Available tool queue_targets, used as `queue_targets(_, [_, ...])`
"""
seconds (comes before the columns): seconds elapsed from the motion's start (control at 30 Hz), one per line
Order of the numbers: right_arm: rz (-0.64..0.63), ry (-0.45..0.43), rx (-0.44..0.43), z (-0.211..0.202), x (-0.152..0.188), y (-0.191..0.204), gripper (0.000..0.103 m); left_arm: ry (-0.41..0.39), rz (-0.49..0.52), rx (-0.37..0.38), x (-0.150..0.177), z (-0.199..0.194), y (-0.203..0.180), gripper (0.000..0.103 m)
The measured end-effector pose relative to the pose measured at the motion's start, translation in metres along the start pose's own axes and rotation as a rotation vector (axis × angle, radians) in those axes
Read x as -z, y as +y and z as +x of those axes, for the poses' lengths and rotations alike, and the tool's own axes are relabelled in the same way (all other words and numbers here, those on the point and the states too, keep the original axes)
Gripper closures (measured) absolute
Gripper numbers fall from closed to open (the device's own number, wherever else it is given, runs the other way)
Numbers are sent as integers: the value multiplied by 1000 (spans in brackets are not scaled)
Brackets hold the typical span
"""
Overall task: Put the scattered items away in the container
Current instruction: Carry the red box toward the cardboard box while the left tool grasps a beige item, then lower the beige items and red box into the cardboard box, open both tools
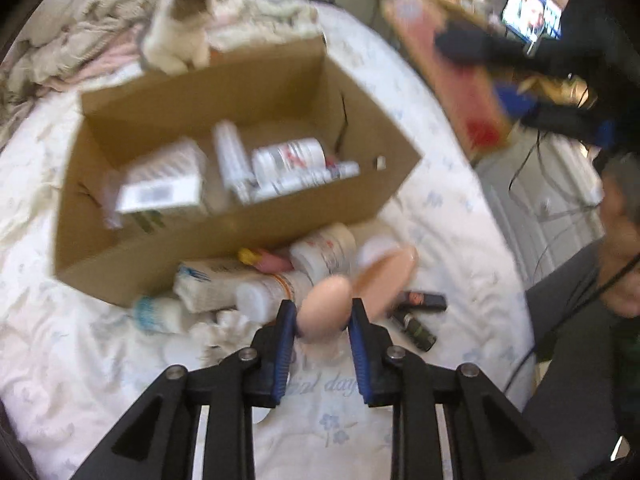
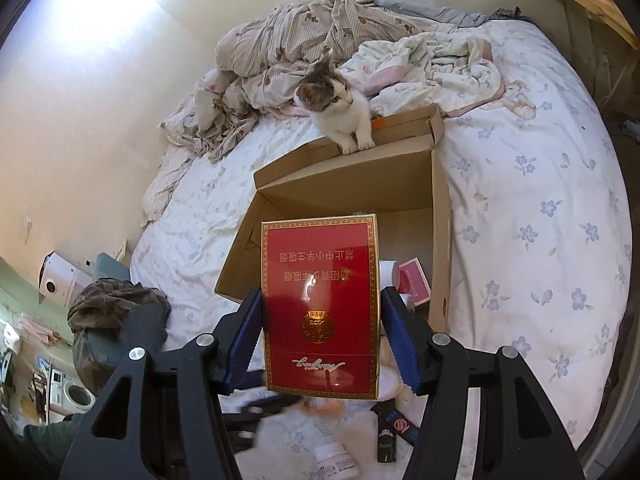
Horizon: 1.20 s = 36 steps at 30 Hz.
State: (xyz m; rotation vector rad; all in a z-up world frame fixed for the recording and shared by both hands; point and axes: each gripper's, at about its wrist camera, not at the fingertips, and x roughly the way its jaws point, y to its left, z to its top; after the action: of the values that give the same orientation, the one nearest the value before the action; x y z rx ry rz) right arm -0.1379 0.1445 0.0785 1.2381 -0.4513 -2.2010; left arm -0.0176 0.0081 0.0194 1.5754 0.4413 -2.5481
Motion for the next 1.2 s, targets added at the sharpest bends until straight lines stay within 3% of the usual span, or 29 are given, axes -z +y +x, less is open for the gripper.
queue_targets(0.13, [-5, -34, -1, -6, -4, 1, 40, -106, -18, 14, -21, -41, 16, 78])
queue_targets(0.3, [19, -88, 12, -13, -14, -6, 40, -207, -11, -22, -49, -82, 23, 79])
queue_targets(0.5, [-5, -104, 37, -9, -27, -4, 40, -252, -7, -80, -85, -97, 46, 79])
queue_targets(0.7, [-41, -48, 80, 23, -40, -3, 40, -227, -47, -117, -110, -75, 78, 80])
queue_targets(0.97, [-98, 34, 190, 68, -52, -6, 40, -156, -127, -63, -125, -30, 102, 80])
queue_targets(1.07, [-105, 90, 216, 84, -48, -10, 40, -123, -126, -84, -127, -14, 105, 81])
queue_targets(1.17, [-114, 116, 212, 92, -48, -11, 40, -101, -148, -88, -130, 0, 116, 93])
queue_targets(1.2, [-116, 118, 212, 93, -48, -10, 40, -93, -160, -85, -131, 4, 121, 93])
